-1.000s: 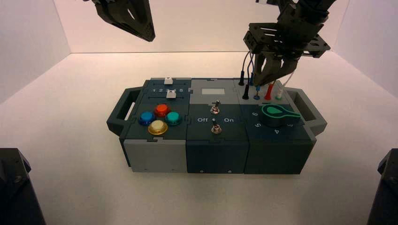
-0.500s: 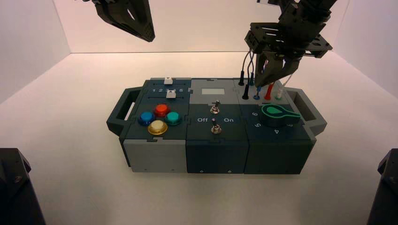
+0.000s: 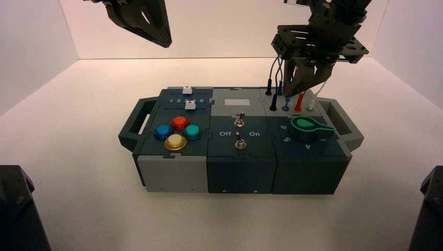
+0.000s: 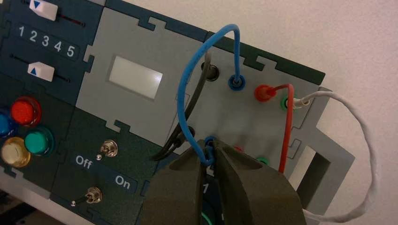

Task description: Insert the blue wire.

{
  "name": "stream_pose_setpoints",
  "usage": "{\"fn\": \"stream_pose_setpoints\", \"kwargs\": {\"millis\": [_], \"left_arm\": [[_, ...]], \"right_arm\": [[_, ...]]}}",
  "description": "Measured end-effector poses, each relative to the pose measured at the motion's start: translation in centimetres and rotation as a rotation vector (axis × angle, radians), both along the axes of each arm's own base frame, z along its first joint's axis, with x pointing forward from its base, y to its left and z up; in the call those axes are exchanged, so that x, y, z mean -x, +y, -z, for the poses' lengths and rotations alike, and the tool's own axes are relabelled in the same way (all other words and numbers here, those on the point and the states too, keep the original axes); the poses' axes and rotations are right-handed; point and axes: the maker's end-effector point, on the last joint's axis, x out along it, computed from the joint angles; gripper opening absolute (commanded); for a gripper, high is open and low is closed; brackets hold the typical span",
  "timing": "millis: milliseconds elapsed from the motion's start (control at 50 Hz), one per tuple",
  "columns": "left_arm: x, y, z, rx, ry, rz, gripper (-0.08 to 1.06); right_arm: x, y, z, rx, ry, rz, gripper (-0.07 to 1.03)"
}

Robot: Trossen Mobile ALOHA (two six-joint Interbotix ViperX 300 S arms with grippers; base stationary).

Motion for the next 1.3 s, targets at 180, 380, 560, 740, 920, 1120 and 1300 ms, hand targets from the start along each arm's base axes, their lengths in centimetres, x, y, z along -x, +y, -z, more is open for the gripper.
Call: {"fn": "stream_pose_setpoints", "kwargs": {"millis": [180,380,560,740,920,1120,1300], "left_arm": [[0.0,0.0,0.0,-0.002,-0.002,0.003,-0.03],[-0.1,0.1,0.0,-0.002,-0.003,0.001,-0.03],[-0.1,0.1,0.0,-0.005,-0.005,0.003,-0.03],[-0.1,0.1,0.0,-0.005,-0.006,0.005,-0.03],[-0.2,0.2,0.0,-0.006,-0.007,0.005,-0.03],[-0.2,0.2,0.0,-0.006,-0.007,0.005,-0.03],[-0.2,0.2,0.0,-0.005,-0.006,0.002,-0.03]], "right_arm": [[0.4,-0.4,-0.2,0.016,0.007,0.0,-0.02],[0.5,-0.5,-0.4,0.018,0.007,0.001,-0.02],[0.3,-0.4,-0.5,0.016,0.002,0.0,-0.02],[-0.1,-0.2,-0.9,0.014,-0.011,-0.004,-0.02],[-0.4,0.0,-1.1,0.013,-0.019,-0.004,-0.02],[-0.3,-0.2,-1.1,0.022,-0.011,-0.006,-0.02],[-0.2,-0.2,-1.0,0.024,-0.005,-0.005,-0.02]]}}
